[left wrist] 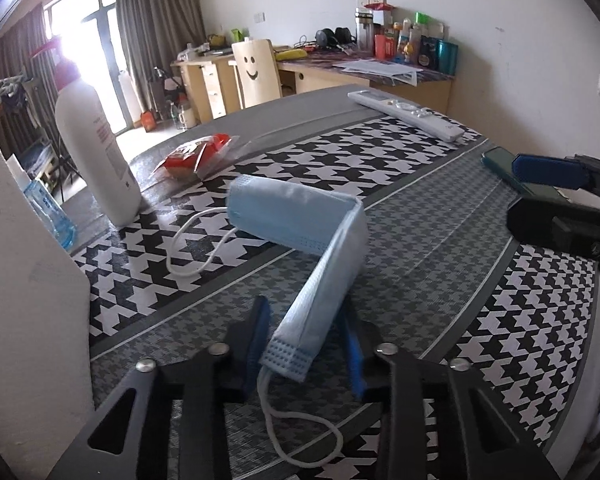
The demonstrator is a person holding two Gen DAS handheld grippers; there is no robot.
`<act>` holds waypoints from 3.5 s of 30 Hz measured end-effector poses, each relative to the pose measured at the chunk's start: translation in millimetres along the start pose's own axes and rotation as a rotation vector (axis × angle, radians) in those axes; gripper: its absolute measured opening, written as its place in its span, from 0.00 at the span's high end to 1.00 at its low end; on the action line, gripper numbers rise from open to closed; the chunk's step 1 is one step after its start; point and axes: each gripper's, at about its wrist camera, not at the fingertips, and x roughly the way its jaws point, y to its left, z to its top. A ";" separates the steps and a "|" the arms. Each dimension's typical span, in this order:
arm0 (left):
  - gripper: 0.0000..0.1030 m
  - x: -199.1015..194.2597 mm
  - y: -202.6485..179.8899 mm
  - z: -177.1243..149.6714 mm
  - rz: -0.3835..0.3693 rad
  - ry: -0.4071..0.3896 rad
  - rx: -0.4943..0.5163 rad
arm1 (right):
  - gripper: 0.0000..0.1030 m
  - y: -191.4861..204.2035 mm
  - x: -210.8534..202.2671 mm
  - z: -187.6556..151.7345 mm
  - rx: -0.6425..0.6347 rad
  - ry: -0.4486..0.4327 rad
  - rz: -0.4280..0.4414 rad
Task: Organize soft objects
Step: 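Lower the left tool onto the blue face mask and close it, then carry the blue face mask with the left tool over the foam box, then open the left tool to drop the face mask into the foam box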
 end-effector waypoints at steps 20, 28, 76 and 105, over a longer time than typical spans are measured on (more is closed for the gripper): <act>0.94 -49.2 -27.7 -10.3 -0.068 -0.099 0.143 | 0.35 23.0 4.3 9.7 -0.001 0.014 0.094; 0.95 -92.3 -26.9 -11.5 -0.045 -0.193 0.168 | 0.67 41.6 -6.1 15.2 -0.018 0.003 0.160; 0.95 -222.1 97.1 -10.8 0.338 -0.428 -0.107 | 0.82 170.7 -54.0 74.9 -0.249 -0.230 0.345; 0.17 -199.0 166.3 -9.3 0.414 -0.324 -0.266 | 0.82 183.6 -33.9 80.3 -0.251 -0.201 0.336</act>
